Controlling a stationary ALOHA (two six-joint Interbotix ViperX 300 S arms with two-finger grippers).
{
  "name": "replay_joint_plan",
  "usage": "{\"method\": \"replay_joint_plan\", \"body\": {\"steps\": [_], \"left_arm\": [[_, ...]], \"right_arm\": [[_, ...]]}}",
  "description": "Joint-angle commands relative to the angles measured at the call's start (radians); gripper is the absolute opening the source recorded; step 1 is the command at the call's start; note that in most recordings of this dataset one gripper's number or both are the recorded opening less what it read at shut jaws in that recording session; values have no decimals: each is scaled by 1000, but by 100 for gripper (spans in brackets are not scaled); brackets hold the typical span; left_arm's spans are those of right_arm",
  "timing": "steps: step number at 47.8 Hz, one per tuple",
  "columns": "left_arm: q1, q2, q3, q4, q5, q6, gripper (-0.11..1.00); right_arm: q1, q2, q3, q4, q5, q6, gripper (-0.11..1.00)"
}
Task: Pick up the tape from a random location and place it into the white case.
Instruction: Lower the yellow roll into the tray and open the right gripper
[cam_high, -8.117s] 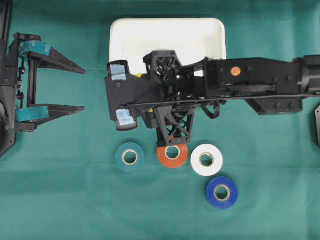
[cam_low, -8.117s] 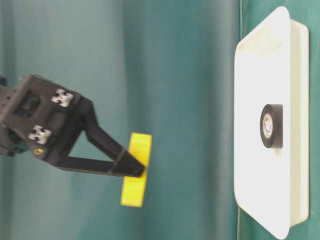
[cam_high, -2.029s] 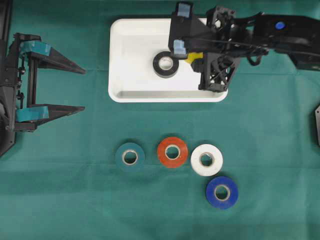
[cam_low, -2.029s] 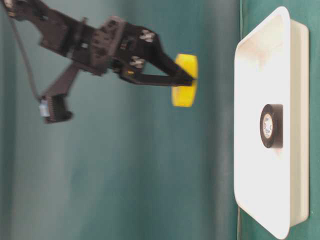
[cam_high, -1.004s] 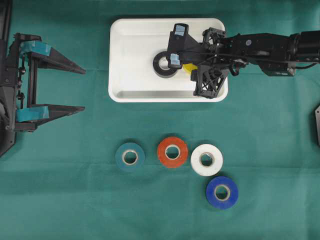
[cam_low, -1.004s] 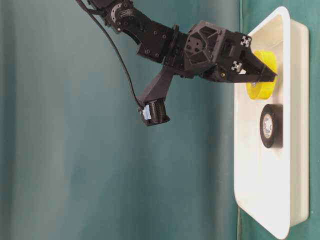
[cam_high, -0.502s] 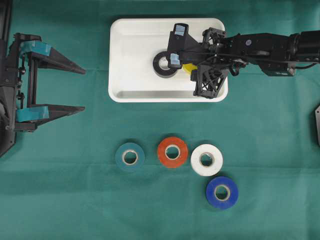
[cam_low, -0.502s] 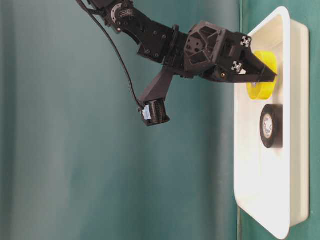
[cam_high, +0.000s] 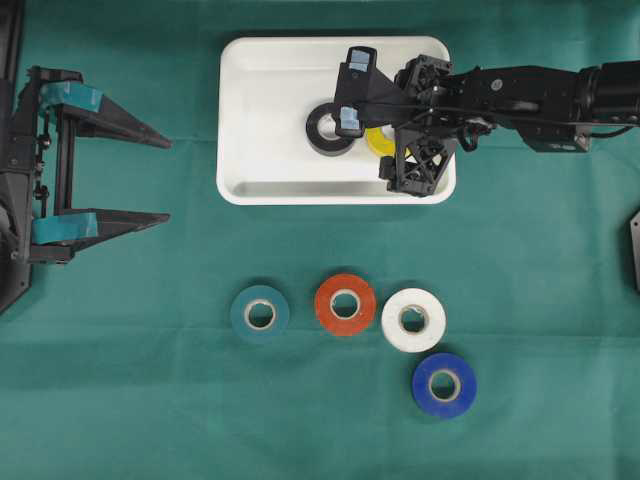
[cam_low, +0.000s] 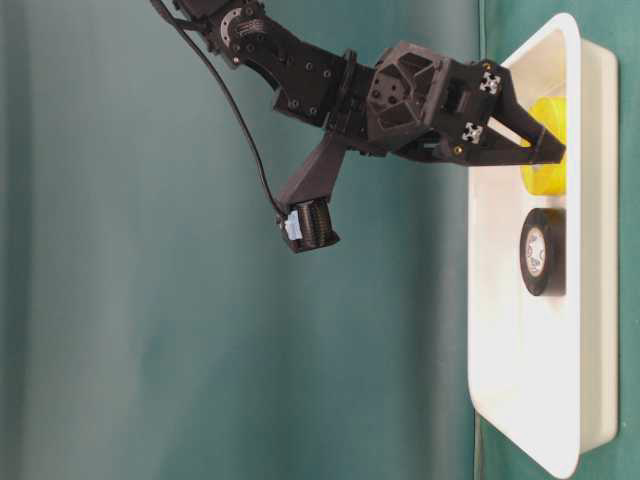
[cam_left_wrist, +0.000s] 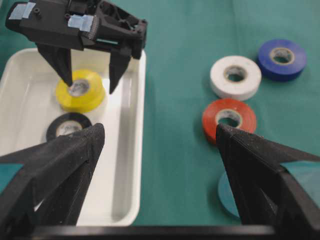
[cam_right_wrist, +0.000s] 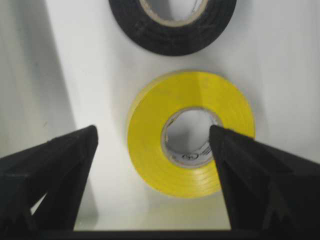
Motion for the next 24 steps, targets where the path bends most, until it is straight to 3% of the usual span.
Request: {"method": "replay_joint_plan", "body": {"steps": [1,24], "left_arm": [[-2,2,-15,-2,-5,0,97],[-2,2,-15,0,-5,0,97]], "right_arm": [[2,-21,-20,-3,-2,2,84],[2,-190,-57,-21,117,-9,84]]}}
